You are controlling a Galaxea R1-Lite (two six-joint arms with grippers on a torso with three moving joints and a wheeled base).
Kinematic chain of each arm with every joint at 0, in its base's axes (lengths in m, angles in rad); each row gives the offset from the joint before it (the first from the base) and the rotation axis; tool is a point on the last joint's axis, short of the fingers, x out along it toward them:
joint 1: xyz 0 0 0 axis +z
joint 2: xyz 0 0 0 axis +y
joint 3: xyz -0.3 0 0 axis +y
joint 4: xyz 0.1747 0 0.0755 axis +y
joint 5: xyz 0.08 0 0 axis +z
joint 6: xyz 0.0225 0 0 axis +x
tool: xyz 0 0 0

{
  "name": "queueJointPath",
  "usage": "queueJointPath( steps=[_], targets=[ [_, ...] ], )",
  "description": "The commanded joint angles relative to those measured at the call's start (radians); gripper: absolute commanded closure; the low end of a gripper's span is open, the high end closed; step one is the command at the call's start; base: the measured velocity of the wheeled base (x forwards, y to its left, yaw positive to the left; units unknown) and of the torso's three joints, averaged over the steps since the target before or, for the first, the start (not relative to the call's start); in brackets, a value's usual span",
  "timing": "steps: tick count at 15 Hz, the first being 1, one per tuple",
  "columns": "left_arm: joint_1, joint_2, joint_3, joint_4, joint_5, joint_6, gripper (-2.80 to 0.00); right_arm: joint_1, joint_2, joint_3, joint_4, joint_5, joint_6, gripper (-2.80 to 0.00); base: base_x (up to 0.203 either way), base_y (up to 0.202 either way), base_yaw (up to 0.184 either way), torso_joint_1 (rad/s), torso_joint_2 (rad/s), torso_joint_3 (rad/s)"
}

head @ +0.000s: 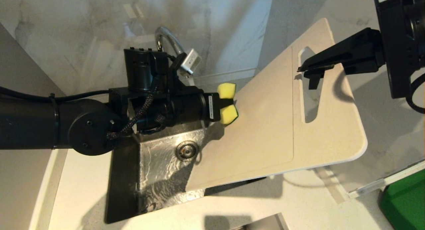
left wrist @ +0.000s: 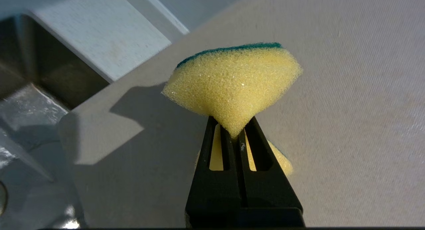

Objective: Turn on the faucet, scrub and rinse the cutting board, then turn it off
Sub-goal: Scrub the cutting board underwater

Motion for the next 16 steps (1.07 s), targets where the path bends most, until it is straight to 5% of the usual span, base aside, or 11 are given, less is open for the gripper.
queueJointPath(
  steps=[1,13,16],
  targets=[
    [-0.016,0.008,0.028,-0.002,-0.001,-0.001,0.0,0.001,0.003,-0.001,-0.018,0.001,0.004,0.0,0.0,0.0,0.0,0.0,0.0,0.0],
    [0.071,-0.001,0.578,-0.404,-0.004,0.033,0.0,-0.001,0.019,-0.001,-0.036,0.001,0.004,0.0,0.0,0.0,0.0,0.0,0.0,0.0],
    [0.083,-0.064,0.515,-0.372,-0.007,0.063,0.0,0.001,0.017,-0.001,-0.033,0.002,0.004,0.0,0.0,0.0,0.0,0.0,0.0,0.0]
  ],
)
